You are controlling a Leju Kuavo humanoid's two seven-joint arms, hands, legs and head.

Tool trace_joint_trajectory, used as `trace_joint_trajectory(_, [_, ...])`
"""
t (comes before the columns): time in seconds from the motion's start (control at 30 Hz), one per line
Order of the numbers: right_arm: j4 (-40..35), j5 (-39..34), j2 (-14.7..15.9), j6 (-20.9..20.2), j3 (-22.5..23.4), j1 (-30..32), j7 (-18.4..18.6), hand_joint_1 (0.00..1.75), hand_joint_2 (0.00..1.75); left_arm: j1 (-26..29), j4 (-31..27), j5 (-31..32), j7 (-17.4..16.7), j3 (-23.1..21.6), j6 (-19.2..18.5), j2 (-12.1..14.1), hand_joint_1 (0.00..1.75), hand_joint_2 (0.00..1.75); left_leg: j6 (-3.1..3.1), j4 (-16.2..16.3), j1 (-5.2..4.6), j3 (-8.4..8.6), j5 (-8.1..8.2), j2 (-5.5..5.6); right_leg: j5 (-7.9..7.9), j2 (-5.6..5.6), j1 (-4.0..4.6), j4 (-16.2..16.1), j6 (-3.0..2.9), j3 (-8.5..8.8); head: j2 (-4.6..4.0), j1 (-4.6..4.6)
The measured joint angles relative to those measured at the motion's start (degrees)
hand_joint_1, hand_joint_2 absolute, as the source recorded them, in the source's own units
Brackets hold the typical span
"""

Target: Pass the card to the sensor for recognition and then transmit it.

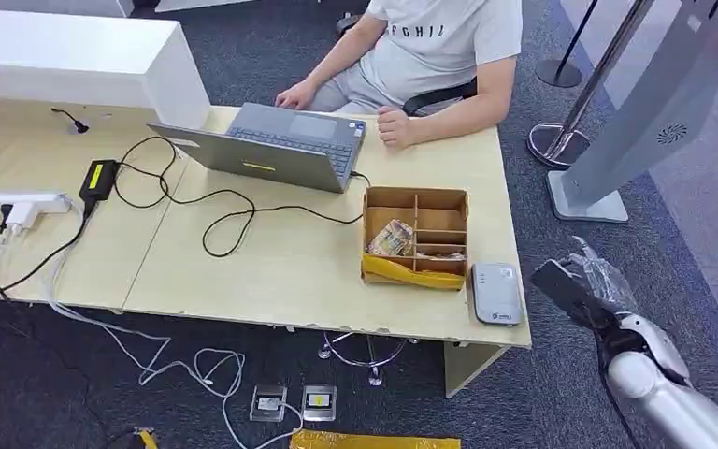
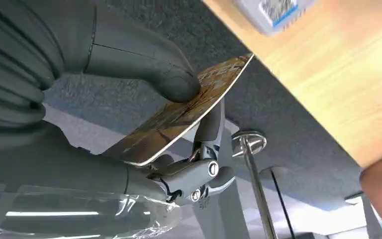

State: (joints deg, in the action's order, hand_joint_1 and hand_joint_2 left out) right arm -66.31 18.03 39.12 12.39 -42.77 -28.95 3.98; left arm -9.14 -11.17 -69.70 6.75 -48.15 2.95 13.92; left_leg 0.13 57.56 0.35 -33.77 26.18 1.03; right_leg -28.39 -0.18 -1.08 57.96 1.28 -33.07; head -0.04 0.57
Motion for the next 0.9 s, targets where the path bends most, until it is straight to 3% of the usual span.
trace_joint_trajectory(0.13, [-1.97,0.7,-0.83,-0.5,-0.59,1.69,-0.13,1.75,1.75,0.05,0.0,-0.37,-0.65,0.7,0.72,0.0,0.0,0.0,0.0,-0.02,0.01,0.0,0.0,0.0,0.0,0.01,0.01,0.01,0.0,0.03,0.0,0.0])
trace_joint_trajectory(0.47, [-1.21,-1.59,-6.66,-2.84,-2.14,0.94,-3.34,1.75,1.75,0.13,0.0,-0.85,-1.27,1.14,1.42,-0.02,0.0,0.0,-0.02,-0.01,0.05,0.0,0.0,0.0,-0.01,0.01,0.04,0.01,-0.02,0.01,0.0,0.0])
trace_joint_trajectory(0.9, [7.74,-4.0,-15.28,-3.13,-4.35,-2.67,-7.52,1.75,1.75,0.18,0.0,-1.11,-2.03,1.31,1.79,-0.33,0.0,0.0,-0.02,-0.01,0.06,0.02,-0.01,-0.01,-0.02,0.01,0.05,0.01,-0.04,0.01,0.0,0.0])
